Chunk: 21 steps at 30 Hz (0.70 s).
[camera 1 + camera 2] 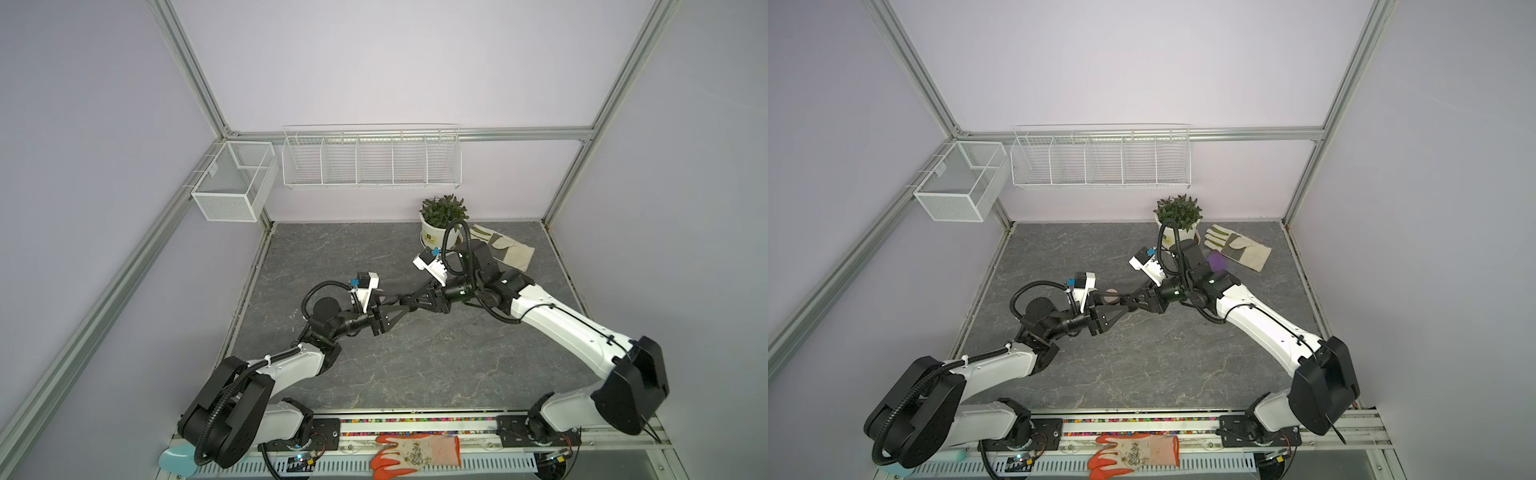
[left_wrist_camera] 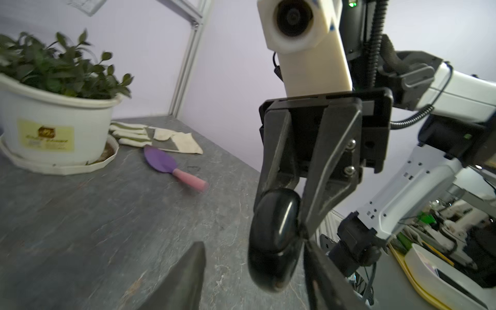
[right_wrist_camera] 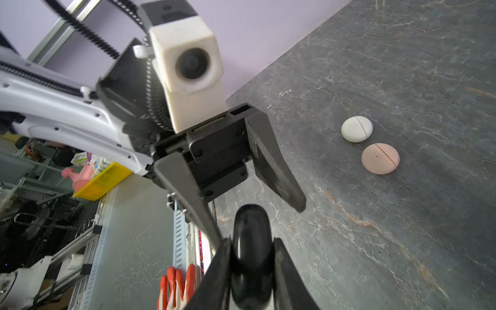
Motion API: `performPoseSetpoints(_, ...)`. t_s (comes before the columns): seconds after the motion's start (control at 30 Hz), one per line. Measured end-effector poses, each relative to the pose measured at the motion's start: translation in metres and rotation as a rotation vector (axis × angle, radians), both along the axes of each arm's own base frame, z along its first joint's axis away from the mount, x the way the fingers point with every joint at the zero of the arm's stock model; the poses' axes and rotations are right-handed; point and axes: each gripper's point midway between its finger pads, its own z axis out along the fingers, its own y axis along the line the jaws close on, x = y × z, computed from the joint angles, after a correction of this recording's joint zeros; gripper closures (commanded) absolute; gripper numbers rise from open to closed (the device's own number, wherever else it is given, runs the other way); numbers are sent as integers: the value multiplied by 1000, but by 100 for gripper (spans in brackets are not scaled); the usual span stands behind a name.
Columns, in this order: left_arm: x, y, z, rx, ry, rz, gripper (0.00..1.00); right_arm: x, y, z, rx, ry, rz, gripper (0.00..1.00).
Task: Insert the wireless bluetooth earbuds into the charging case
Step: 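Grasp the closed black case with the right gripper while the left gripper opens and withdraws, then lower the black case with the right gripper beside the pink case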
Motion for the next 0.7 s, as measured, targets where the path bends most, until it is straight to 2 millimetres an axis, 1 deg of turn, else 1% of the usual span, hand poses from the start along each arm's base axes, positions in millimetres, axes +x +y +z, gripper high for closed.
performPoseSetpoints(0.07, 14, 10, -1, 20, 14, 99, 22, 17, 4, -36, -52, 72, -19, 74)
performPoseSetpoints(0.1, 21, 18, 0, 34, 16, 161, 19, 26, 7, -57, -83, 111, -30, 74)
performPoseSetpoints(0.13, 27, 25, 2, 47, 14, 222, 17, 34, 9, -80, -115, 154, -39, 74)
performPoseSetpoints(0.2, 35, 39, 6, 66, 5, 320, 16, 47, 13, -117, -168, 223, -56, 74)
performPoseSetpoints(0.23, 38, 45, 7, 78, 1, 365, 16, 53, 16, -132, -189, 249, -62, 74)
performPoseSetpoints(0.33, 48, 56, -2, 115, 21, 444, 17, 73, 25, -159, -216, 282, -74, 73)
performPoseSetpoints(0.4, 52, 61, -10, 138, 46, 475, 17, 84, 29, -168, -219, 290, -81, 72)
performPoseSetpoints(0.47, 54, 63, -15, 150, 59, 492, 17, 95, 29, -172, -217, 288, -93, 71)
performPoseSetpoints(0.7, 57, 66, -17, 159, 67, 517, 17, 126, 28, -164, -197, 245, -135, 69)
